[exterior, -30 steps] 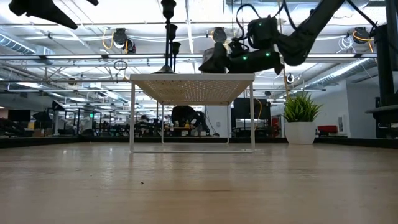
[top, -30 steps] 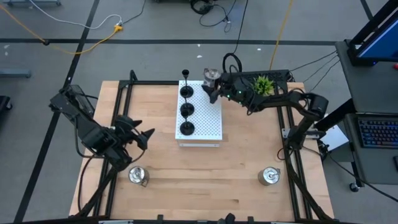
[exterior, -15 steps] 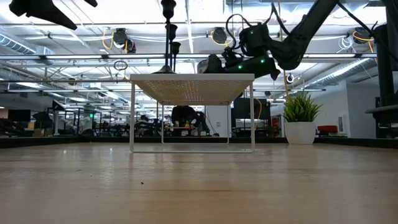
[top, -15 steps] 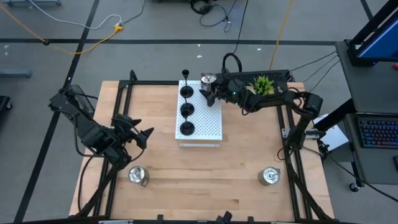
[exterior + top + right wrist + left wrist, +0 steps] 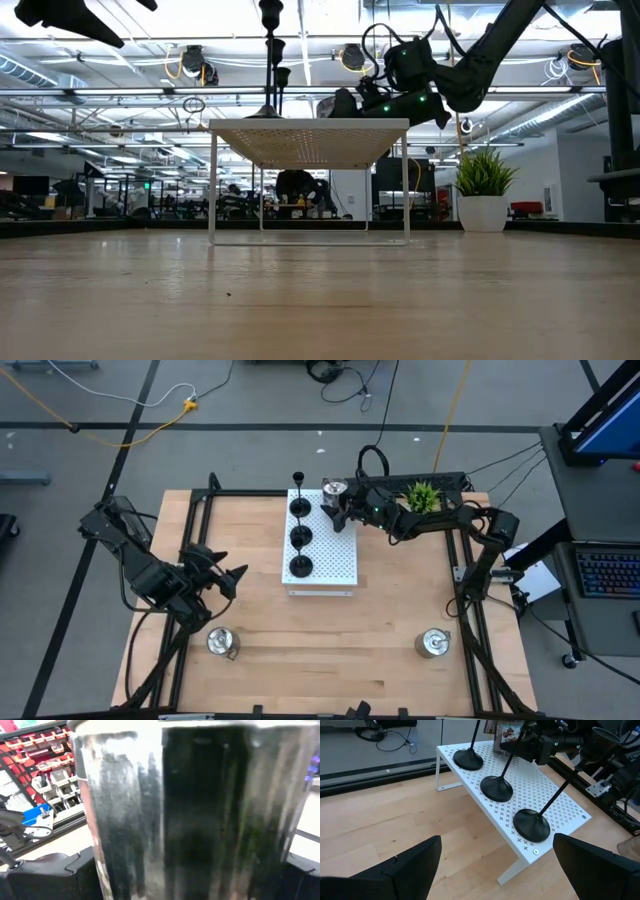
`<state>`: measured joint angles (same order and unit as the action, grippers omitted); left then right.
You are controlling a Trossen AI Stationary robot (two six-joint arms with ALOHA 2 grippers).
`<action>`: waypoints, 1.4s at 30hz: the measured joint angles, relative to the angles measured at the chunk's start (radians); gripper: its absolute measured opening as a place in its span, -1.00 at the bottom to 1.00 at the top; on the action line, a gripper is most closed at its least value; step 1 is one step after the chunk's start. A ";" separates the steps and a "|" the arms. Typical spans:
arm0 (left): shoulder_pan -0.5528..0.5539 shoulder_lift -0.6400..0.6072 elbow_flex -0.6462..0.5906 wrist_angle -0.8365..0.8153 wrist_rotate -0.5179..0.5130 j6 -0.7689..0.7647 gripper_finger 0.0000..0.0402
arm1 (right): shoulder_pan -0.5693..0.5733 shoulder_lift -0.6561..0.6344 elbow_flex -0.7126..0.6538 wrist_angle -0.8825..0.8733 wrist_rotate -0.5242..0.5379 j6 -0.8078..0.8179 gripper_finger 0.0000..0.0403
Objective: Pick & Place candle stick holders
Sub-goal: Put the top left silver scented candle on the shelf, then put the right silver scented candle on the shelf aligned with the other silver scented candle
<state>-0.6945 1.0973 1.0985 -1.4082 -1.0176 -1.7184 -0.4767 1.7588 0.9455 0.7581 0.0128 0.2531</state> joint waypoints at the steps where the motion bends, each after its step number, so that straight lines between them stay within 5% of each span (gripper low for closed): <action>1: 0.000 0.000 0.000 0.000 0.000 0.000 0.94 | 0.000 0.000 0.000 0.000 -0.012 -0.001 0.80; 30: 0.000 0.000 0.000 0.023 0.026 0.009 0.94 | 0.000 -0.002 0.000 0.047 -0.018 -0.011 0.98; 42: 0.000 0.000 0.000 0.022 0.031 0.019 0.94 | 0.000 -0.115 0.000 0.035 -0.015 -0.075 0.98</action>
<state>-0.6944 1.0976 1.0985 -1.3861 -0.9863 -1.6997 -0.4763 1.6440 0.9451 0.7931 -0.0017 0.1783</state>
